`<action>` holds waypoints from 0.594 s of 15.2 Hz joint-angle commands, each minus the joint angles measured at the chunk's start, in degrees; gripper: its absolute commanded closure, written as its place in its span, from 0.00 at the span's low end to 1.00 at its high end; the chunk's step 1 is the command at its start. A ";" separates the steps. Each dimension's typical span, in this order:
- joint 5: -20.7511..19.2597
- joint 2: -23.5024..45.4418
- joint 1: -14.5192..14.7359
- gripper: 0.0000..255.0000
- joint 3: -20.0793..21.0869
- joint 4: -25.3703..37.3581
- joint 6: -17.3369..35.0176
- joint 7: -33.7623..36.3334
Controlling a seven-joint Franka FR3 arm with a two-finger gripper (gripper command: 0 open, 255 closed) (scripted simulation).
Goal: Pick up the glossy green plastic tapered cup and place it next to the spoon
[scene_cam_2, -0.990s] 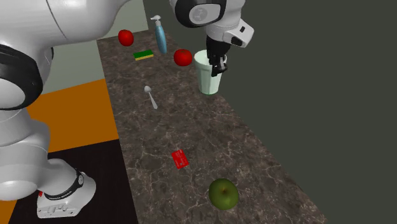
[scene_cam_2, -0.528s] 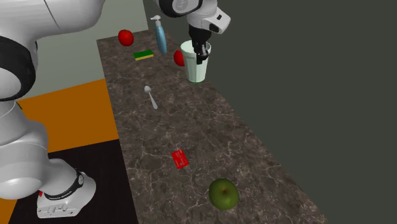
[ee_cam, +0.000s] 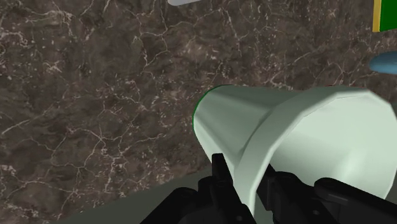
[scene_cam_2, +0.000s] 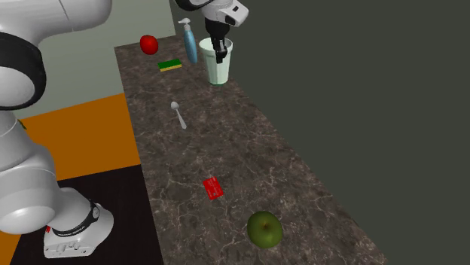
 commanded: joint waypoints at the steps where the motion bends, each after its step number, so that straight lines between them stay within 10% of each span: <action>1: -0.56 0.25 1.73 1.00 1.07 0.33 0.61 2.86; 9: -2.76 3.11 7.16 1.00 4.05 2.23 3.21 11.02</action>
